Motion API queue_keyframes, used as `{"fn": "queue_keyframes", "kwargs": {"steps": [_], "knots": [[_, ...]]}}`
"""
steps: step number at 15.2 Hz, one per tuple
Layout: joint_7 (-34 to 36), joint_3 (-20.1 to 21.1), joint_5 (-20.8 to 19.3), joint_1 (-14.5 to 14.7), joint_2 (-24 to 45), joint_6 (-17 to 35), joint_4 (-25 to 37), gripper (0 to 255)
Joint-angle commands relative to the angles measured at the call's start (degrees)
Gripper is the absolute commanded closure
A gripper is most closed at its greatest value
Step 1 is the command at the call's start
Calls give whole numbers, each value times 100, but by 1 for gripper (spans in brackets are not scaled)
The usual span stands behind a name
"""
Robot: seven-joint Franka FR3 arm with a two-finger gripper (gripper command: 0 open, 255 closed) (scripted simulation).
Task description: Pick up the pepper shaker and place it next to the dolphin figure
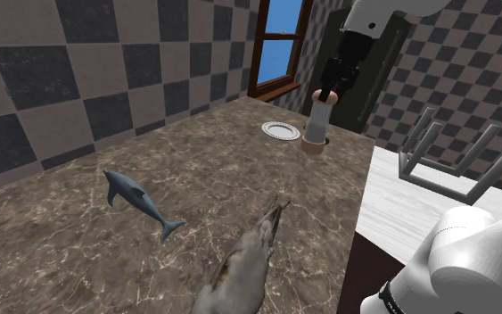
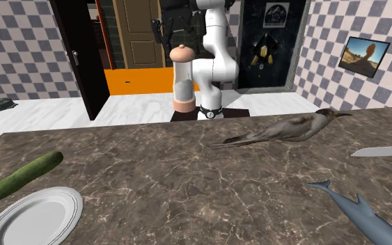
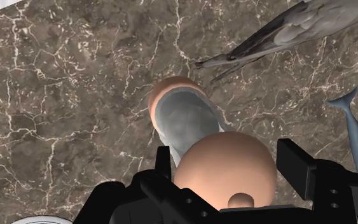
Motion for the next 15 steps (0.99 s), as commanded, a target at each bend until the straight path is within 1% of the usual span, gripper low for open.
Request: {"fn": "queue_keyframes", "kwargs": {"steps": [1,15], "knots": [[24,5,14,13,56,-174,231,255],[97,-46,116,76,547,-1233,1775,255]]}}
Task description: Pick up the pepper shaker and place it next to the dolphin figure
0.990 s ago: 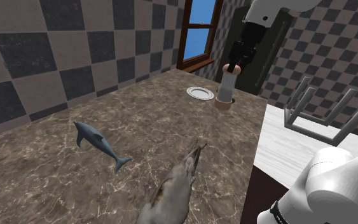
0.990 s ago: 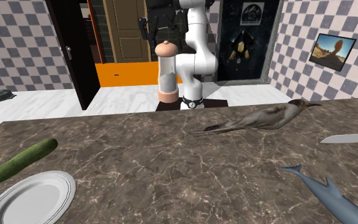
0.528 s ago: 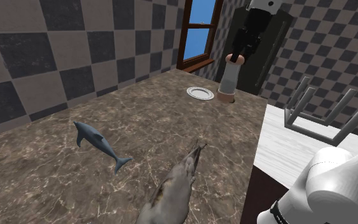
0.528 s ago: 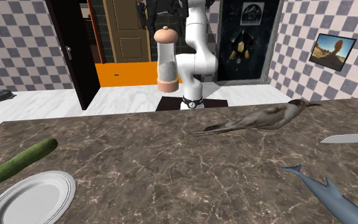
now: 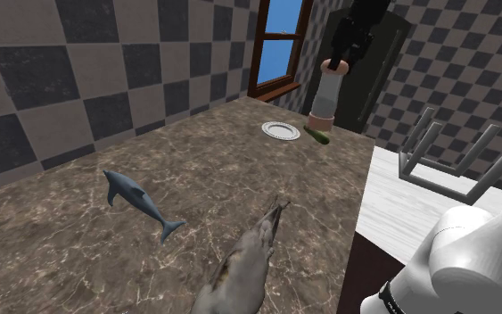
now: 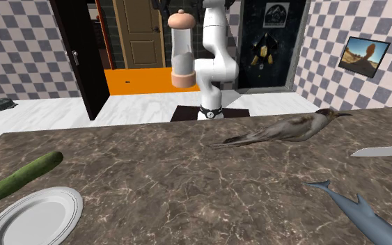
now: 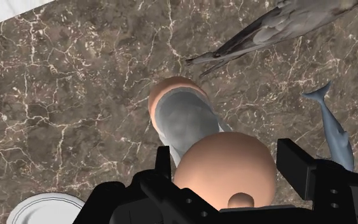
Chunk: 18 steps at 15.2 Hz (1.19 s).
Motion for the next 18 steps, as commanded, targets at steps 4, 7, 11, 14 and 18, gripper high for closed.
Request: {"fn": "queue_keyframes", "kwargs": {"steps": [4,7,11,14,18], "knots": [[551,408,124,160,-24,237,-194,255],[947,705,215,283,4,459,-335,255],[1457,1088,325,450,129,749,-425,255],[1830,1367,391,578,287,961,-419,255],[2321,1721,441,756,581,1230,-313,255]]}}
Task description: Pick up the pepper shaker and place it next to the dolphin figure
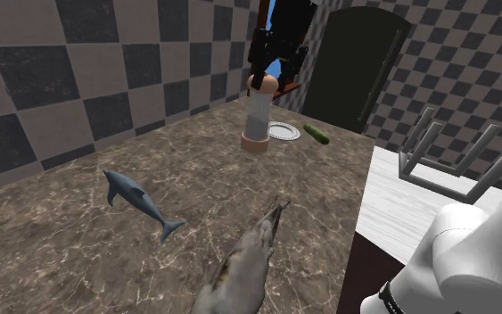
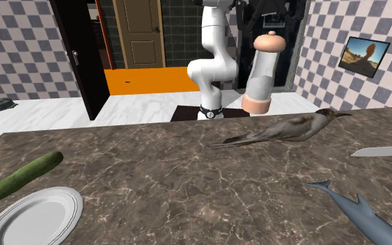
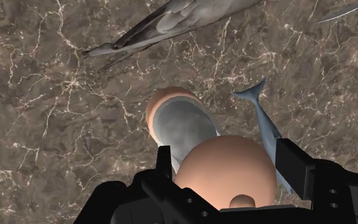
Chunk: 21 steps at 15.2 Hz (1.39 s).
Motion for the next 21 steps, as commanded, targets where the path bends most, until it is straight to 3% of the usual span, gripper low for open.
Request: {"fn": "queue_keyframes", "kwargs": {"steps": [1,12,21], "knots": [[275,193,20,98,148,154,42,255],[1628,1049,-218,653,1502,685,1050,255],[2710,1497,-856,1370,3199,652,2827,255]]}}
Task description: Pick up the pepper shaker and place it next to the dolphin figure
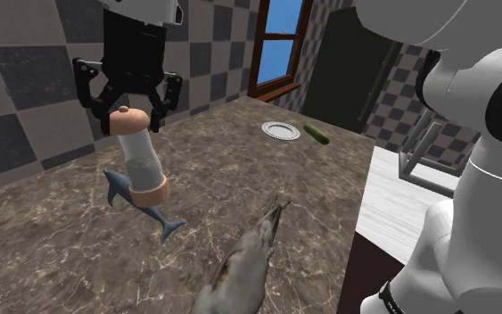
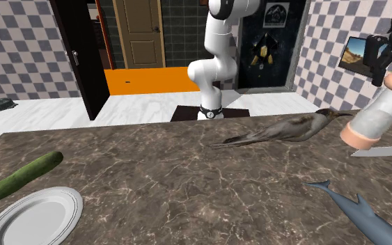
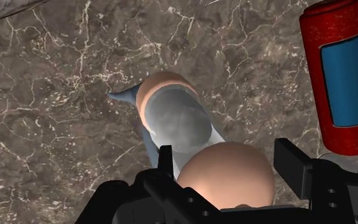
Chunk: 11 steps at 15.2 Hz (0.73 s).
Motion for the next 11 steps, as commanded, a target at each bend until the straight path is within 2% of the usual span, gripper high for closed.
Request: {"fn": "queue_keyframes", "kwargs": {"steps": [1,2,11], "knots": [[232,61,-190,210,492,-152,645,255],[375,88,-320,374,840,-252,1091,255],[294,67,-218,268,553,596,-40,255]]}}
